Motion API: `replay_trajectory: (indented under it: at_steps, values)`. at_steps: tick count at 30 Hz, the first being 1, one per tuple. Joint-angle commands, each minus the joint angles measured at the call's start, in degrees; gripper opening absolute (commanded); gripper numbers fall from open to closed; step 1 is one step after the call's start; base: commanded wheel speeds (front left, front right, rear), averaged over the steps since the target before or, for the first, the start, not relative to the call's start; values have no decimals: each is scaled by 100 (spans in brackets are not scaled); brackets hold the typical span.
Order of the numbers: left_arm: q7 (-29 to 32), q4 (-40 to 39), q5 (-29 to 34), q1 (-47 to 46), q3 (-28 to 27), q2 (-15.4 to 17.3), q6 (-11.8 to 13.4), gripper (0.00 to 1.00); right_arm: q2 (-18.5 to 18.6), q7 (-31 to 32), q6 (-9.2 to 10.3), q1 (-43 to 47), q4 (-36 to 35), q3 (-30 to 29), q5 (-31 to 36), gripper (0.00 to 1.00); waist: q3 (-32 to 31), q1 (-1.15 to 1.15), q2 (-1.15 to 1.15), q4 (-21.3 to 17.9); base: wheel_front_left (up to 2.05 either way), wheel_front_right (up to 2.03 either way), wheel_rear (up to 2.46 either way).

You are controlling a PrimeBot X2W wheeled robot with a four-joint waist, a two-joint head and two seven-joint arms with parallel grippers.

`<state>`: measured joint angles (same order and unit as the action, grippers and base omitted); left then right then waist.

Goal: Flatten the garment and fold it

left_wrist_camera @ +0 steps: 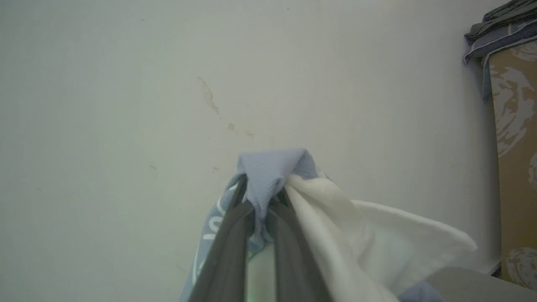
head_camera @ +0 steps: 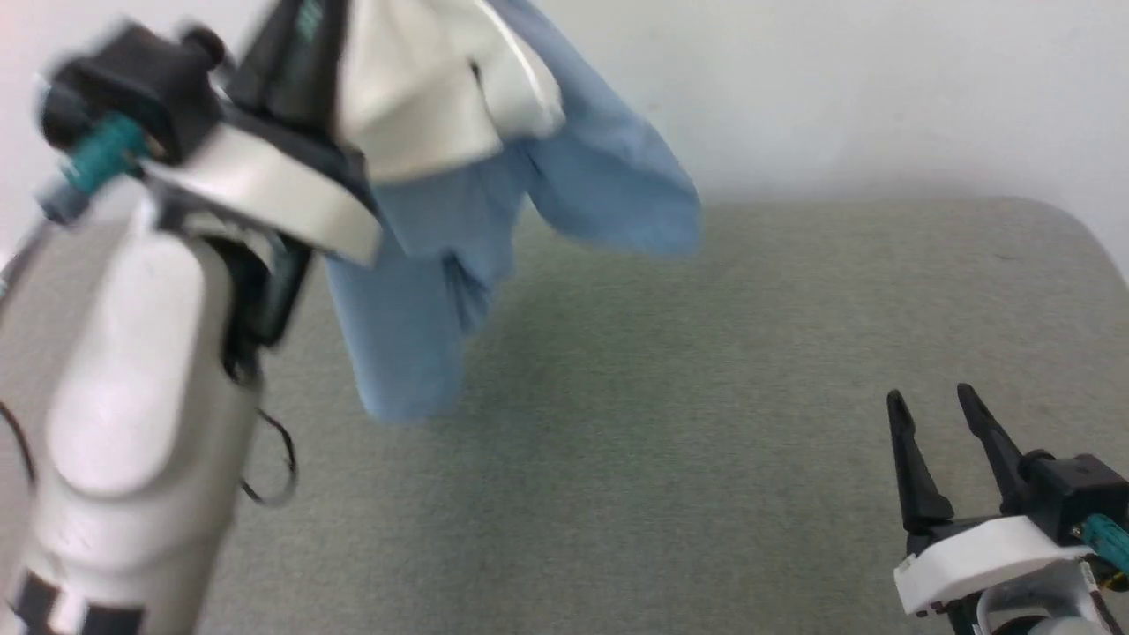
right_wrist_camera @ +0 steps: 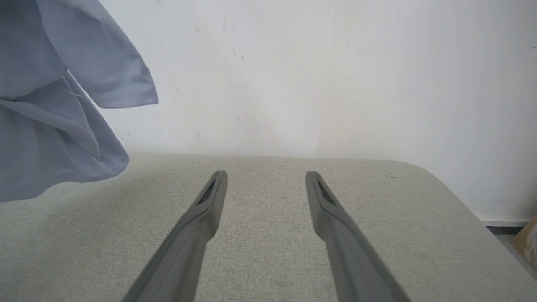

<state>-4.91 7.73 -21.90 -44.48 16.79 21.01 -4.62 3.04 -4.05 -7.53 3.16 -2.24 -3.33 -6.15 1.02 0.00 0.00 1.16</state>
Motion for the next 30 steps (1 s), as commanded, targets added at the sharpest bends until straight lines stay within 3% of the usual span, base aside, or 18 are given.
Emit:
replay_trajectory:
  at_steps: [1,7,12,13,15,16,22,30]
  values:
    - [128,-263,-64,346,67,-56,92,0,-15,23,4,76,-37,-1,-33,100,-188,0,0,-532,0,0,0]
    - [520,-1094,-346,2301,534,-443,578,0,-15,74,4,216,-98,-46,-65,100,-92,0,0,-999,0,0,0]
    - [322,-589,-528,3744,778,-682,889,0,-15,75,4,309,-81,-3,-103,100,-38,0,0,-1192,0,0,0]
    - [244,-435,-514,3910,829,-725,928,4,-15,77,4,325,-77,-7,-108,100,-39,0,0,-1196,0,0,0]
    - [75,-146,-525,4165,874,-832,1010,40,-16,88,4,349,-75,18,-107,100,-59,0,0,-1213,0,0,0]
    - [-4,-31,-523,4255,899,-879,1037,100,-16,99,4,356,-75,33,-100,100,-69,0,0,-1214,0,0,0]
    - [-651,184,-508,4447,882,-1141,1129,100,-16,180,4,412,-114,98,-31,100,-225,0,0,-1121,0,0,0]
    - [-997,-486,-250,4643,561,-1252,1206,100,-16,296,4,598,-232,113,9,100,-422,0,0,-919,0,0,0]
